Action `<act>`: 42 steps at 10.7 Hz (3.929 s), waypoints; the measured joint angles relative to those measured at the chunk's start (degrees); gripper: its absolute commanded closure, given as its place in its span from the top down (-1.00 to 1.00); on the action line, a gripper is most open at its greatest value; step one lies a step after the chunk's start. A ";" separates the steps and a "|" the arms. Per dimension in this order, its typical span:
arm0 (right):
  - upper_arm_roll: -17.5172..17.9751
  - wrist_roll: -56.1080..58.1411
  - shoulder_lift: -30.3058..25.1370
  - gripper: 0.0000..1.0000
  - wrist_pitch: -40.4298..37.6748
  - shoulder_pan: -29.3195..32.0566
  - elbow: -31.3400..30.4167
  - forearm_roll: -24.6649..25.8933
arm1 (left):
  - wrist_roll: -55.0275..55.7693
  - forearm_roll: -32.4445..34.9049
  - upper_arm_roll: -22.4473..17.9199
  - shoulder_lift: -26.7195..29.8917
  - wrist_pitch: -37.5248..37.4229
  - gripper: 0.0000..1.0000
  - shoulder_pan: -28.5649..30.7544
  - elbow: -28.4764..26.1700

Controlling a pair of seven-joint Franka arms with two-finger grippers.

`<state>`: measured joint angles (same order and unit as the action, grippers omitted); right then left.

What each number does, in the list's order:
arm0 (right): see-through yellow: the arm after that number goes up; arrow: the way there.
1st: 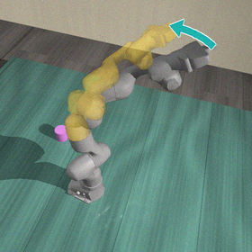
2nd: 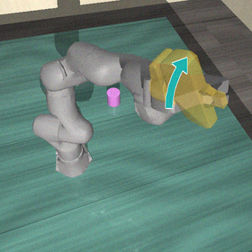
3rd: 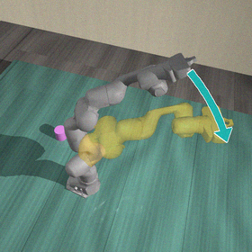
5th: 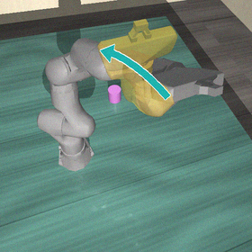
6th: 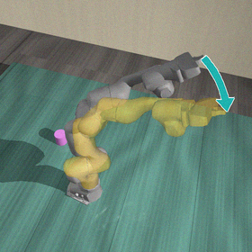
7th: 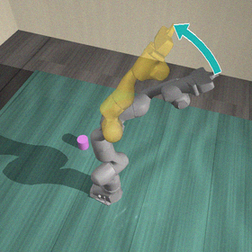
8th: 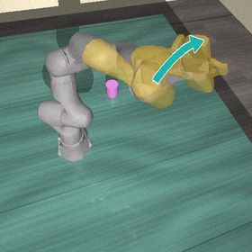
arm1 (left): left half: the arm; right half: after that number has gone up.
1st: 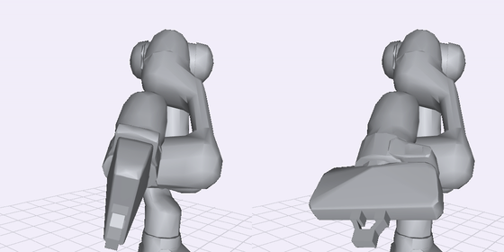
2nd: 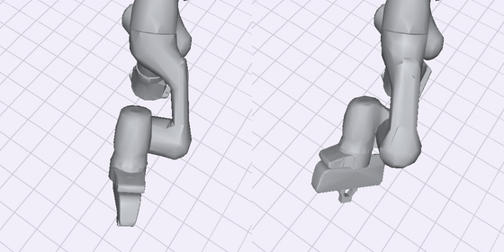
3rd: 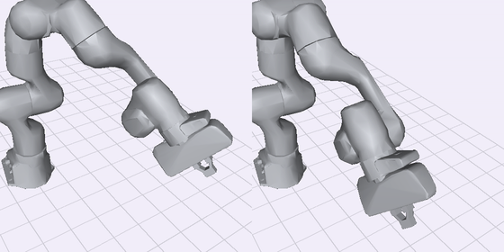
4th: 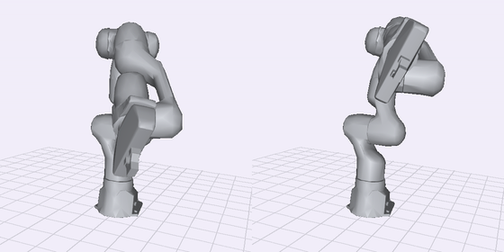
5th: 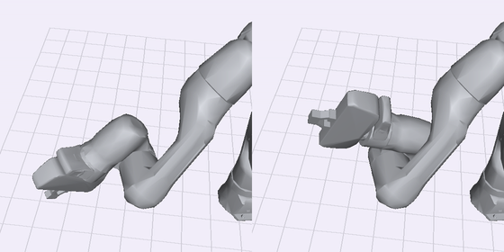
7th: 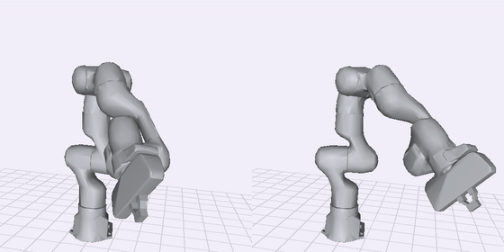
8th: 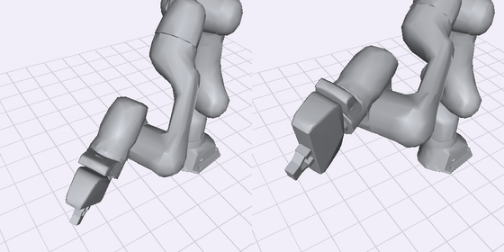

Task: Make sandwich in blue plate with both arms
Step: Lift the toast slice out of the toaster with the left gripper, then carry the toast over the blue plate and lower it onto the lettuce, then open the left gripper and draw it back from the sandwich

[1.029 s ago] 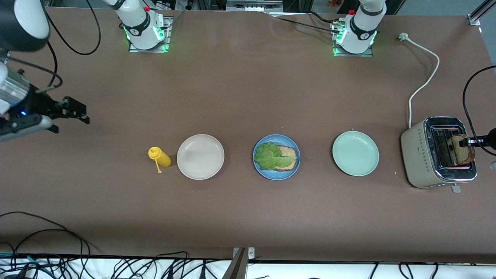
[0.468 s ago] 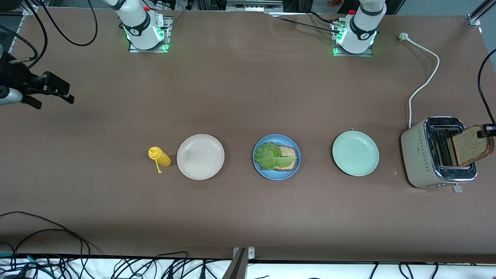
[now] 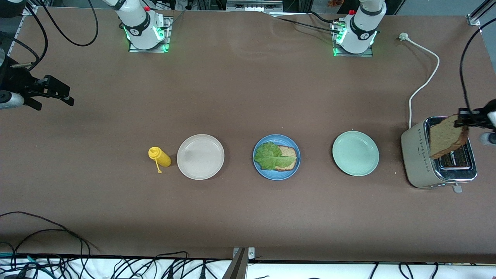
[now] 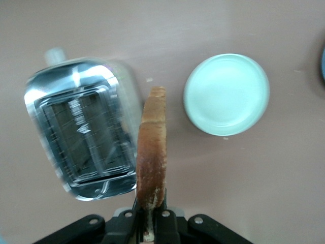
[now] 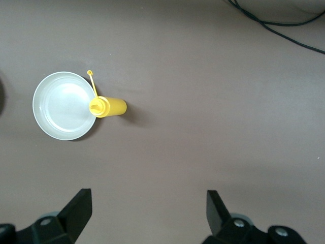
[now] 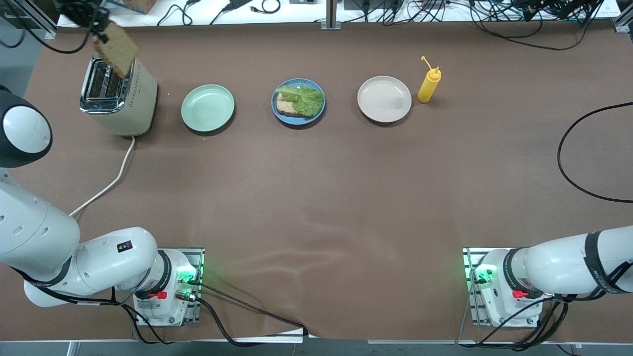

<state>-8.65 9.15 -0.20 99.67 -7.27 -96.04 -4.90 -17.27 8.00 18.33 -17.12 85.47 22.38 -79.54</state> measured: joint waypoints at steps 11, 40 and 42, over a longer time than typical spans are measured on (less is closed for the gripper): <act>-0.52 -0.08 -0.13 1.00 0.20 -0.05 0.60 2.03 | 10.23 -33.59 8.01 -18.11 7.67 -1.00 -12.86 -0.49; -1.77 -0.15 0.45 1.00 0.53 -0.09 0.73 2.03 | -15.82 -39.67 5.53 -32.49 21.75 1.00 -12.38 2.10; -1.77 -0.15 0.47 1.00 0.52 -0.09 0.73 2.03 | -12.72 -34.16 5.53 -29.16 20.33 1.00 -11.80 2.24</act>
<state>-10.42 9.00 0.28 100.19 -7.37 -95.31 -2.87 -30.00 -26.16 23.86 -46.28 105.80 10.58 -77.31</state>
